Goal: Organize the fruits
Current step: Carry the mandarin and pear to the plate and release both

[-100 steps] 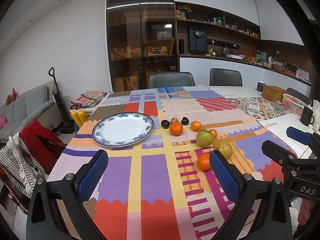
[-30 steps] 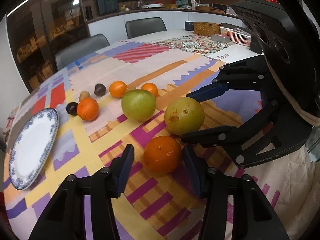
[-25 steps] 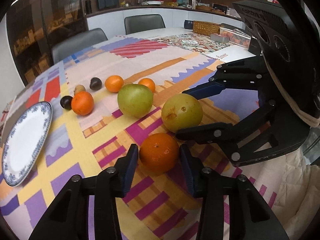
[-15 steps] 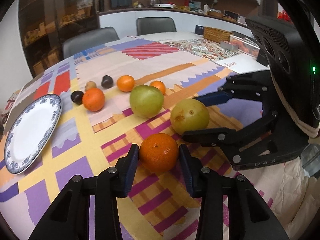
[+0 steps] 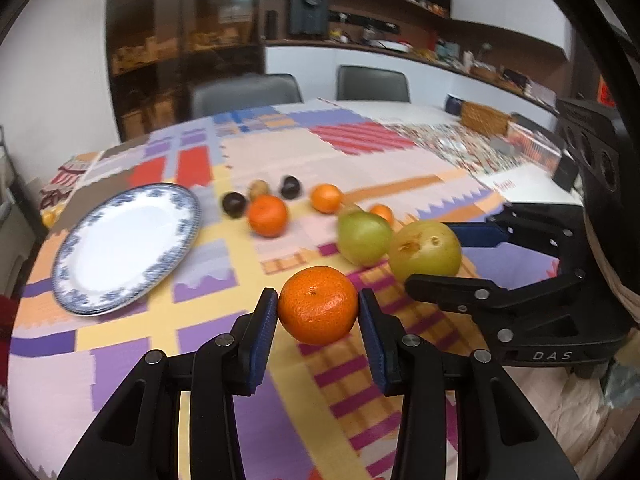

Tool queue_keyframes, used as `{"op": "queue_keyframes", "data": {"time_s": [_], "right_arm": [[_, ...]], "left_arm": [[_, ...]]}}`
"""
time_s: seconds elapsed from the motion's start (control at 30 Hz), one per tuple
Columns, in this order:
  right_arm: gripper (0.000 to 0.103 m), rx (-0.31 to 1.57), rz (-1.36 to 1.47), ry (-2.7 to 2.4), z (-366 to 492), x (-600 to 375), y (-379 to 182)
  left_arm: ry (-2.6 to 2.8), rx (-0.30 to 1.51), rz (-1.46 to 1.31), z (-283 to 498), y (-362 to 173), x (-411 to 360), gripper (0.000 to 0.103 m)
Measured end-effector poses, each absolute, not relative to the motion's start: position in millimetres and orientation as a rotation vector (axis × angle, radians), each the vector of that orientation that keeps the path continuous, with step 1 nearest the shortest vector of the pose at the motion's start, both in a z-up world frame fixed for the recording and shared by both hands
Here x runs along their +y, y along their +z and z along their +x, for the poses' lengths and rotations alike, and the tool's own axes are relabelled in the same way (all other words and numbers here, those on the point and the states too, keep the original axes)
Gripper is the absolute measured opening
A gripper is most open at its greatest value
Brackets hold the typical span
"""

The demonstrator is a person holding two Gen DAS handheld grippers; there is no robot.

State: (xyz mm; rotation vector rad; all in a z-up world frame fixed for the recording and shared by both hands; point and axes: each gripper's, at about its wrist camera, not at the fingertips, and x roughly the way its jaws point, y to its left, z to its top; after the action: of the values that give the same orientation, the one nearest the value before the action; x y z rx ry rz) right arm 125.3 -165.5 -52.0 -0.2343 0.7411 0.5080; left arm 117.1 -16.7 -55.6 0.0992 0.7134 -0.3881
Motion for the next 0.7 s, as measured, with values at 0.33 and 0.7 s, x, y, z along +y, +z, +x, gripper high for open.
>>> {"op": "queue_keyframes", "data": {"time_s": [0.33,0.7], "right_arm": [[0.051,0.655,-0.174,0.509,129.1,-130.8,-17.2],[0.051,0.603,-0.139,0.564,148.7,-78.7,-1.7]], "left_arm": [[-0.267,0.661,0.044,117.8,-34.9,28.1,0.04],[-0.14,0.624,0.04,132.4,-22.6,84.1,0.04]]}}
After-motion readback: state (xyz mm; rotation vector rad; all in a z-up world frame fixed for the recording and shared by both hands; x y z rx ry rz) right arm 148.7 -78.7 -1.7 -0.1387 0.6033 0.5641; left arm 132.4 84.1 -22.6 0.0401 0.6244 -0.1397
